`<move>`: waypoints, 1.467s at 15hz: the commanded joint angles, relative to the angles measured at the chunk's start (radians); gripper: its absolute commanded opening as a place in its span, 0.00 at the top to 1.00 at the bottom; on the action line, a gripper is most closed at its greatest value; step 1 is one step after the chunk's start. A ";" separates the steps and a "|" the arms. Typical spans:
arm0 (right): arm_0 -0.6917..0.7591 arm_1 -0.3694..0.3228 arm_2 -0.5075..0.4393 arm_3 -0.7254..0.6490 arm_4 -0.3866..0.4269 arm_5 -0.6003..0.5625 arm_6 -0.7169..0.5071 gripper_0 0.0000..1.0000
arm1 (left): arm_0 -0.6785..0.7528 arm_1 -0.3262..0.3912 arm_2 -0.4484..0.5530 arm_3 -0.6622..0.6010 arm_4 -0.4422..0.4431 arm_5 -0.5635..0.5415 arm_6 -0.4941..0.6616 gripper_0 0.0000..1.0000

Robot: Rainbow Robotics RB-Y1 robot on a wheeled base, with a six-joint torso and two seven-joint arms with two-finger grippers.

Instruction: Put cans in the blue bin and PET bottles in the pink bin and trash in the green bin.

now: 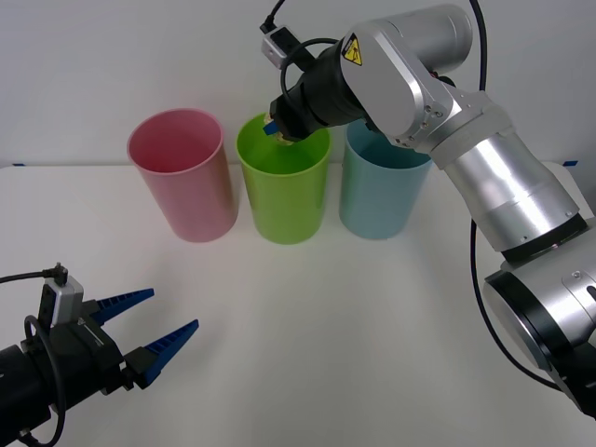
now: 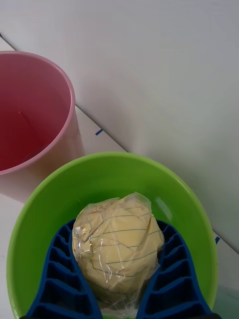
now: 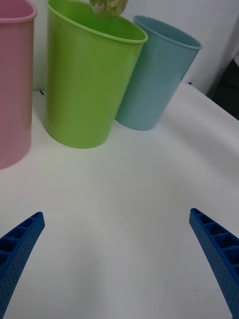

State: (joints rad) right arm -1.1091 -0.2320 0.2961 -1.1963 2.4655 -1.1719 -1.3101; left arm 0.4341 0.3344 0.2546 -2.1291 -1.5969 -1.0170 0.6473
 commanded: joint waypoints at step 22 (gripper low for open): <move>0.112 -0.087 -0.285 -0.436 -0.166 -0.226 0.060 0.00 | 0.000 0.000 0.000 0.000 0.000 0.000 0.000 0.00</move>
State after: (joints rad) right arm -1.0300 -0.3093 0.0315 -1.5750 2.3227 -1.3858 -1.2543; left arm 0.4341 0.3344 0.2546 -2.1292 -1.5969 -1.0170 0.6473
